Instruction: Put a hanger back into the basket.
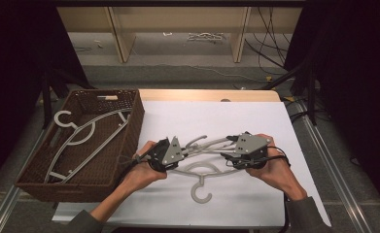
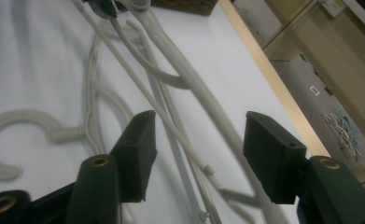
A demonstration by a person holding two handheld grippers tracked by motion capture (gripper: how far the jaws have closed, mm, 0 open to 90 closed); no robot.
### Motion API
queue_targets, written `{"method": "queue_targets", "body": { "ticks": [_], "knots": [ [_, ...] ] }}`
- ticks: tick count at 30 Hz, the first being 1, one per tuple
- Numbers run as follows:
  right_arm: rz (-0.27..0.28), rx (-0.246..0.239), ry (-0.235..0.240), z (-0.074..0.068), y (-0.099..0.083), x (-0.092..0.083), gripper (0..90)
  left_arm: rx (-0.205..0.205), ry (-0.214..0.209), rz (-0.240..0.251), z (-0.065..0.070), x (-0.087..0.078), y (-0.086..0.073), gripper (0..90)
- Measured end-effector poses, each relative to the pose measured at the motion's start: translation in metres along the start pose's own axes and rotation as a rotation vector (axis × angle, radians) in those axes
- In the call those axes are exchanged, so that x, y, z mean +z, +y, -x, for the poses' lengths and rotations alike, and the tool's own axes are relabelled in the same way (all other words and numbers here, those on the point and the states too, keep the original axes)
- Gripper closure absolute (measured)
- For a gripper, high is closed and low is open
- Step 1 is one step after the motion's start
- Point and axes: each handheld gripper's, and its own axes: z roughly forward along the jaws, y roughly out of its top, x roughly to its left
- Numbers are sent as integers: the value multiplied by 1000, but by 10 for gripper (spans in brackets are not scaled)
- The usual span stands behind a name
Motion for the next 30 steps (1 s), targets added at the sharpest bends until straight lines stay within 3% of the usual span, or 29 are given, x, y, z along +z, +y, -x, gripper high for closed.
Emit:
{"method": "queue_targets", "body": {
  "ticks": [5,13,18,30],
  "knots": [
    [52,109,-43,-2,3,-10,360,-79,25,15,-16,-12,7,792],
    [72,160,-30,-13,-4,-12,323,-192,14,72,-39,-41,22,793],
    [72,176,-23,-18,-8,-8,315,-188,35,84,-45,-58,31,792],
    [69,175,-1,-28,-11,-3,311,-237,53,153,-68,-104,42,792]
  ]
}}
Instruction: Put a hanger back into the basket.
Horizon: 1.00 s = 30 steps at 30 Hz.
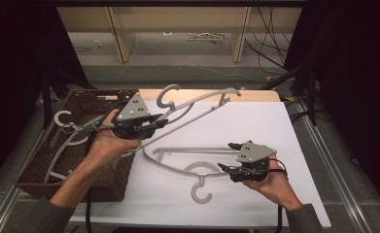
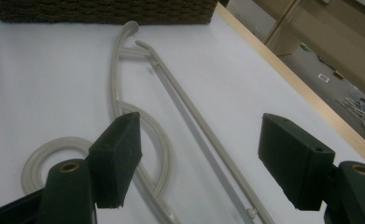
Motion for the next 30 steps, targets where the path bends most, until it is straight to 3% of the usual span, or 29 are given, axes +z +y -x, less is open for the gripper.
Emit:
{"method": "queue_targets", "body": {
  "ticks": [8,11,15,16,18,21,22,23,30],
  "knots": [
    [-6,8,-5,-2,-2,0,304,-19,79,-26,-27,-32,-15,792],
    [2,12,2,-3,-4,0,304,-64,118,-25,-39,-40,-28,792],
    [-5,16,3,-6,-7,2,286,-88,164,-52,-57,-51,-46,792],
    [-6,18,5,-6,-8,2,281,-137,155,-35,-59,-53,-51,792],
    [-3,22,0,-7,-9,3,266,-123,181,-33,-67,-58,-57,792],
    [3,34,-5,-8,-10,4,240,-140,212,-23,-76,-64,-66,792],
    [8,42,-8,-8,-10,4,227,-113,222,-58,-82,-70,-70,793],
    [10,54,-12,-9,-10,4,217,-143,224,-30,-82,-69,-73,792],
    [48,80,-26,-12,-14,1,203,-165,253,-27,-94,-79,-89,793]
  ]
}}
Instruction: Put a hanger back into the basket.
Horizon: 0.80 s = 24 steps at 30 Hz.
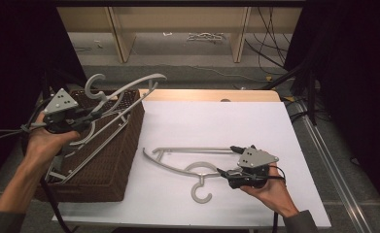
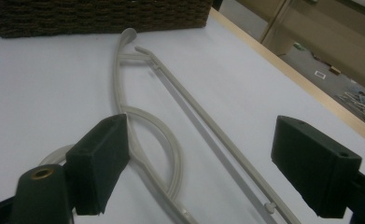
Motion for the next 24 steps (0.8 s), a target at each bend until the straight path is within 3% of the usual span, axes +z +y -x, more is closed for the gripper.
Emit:
{"method": "queue_targets", "body": {
  "ticks": [24],
  "knots": [
    [5,3,4,-9,-10,-4,218,-37,61,-7,-44,-7,-43,793]
  ]
}}
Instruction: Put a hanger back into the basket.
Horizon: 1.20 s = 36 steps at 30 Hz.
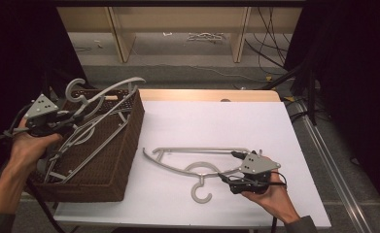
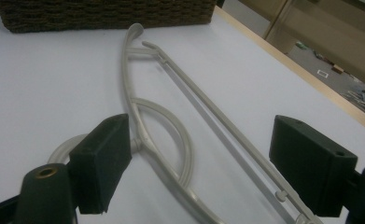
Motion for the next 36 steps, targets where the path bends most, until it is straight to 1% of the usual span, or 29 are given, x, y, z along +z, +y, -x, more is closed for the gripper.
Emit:
{"method": "queue_targets", "body": {
  "ticks": [4,6,8,9,10,15,19,21,23,25,26,27,28,30,31,32,33,34,35,36],
  "knots": [
    [0,4,0,0,0,0,219,-7,8,-11,-6,-1,-7,792],
    [-7,5,6,0,-1,-1,219,2,8,-20,-9,-2,-10,793],
    [-7,5,5,0,-1,-1,219,0,6,-22,-11,-2,-14,792],
    [2,6,-3,0,-1,0,219,2,6,-22,-12,-2,-15,792],
    [0,6,0,0,-1,0,219,0,12,-29,-13,-3,-17,792],
    [0,4,0,0,-1,0,220,-9,13,-40,-16,-5,-25,792],
    [-2,4,0,0,-2,1,221,-6,16,-61,-17,-6,-30,793],
    [-2,4,2,0,-2,1,221,-17,14,-73,-18,-6,-32,793],
    [-5,5,5,0,-2,1,221,-18,11,-90,-18,-4,-35,792],
    [-13,6,11,1,-2,0,221,-14,2,-119,-17,-2,-37,792],
    [-11,4,7,1,-2,1,221,-14,2,-119,-17,-2,-37,792],
    [-13,3,8,0,-3,1,221,-11,-5,-135,-15,2,-38,792],
    [-14,3,9,0,-3,1,221,5,-15,-150,-16,4,-39,792],
    [-14,3,8,0,-3,2,221,4,-23,-161,-14,9,-40,792],
    [-15,3,7,1,-3,2,221,45,-34,-203,-16,9,-39,791],
    [-17,3,8,0,-3,2,221,6,-31,-185,-12,13,-40,791],
    [-19,0,8,0,-3,2,221,0,-35,-183,-12,15,-40,791],
    [-20,-2,7,0,-3,2,221,26,-39,-215,-14,15,-40,791],
    [-20,0,7,1,-3,2,221,25,-40,-216,-14,16,-40,791],
    [-21,-1,8,1,-3,2,221,10,-41,-216,-14,17,-41,791]
  ]
}}
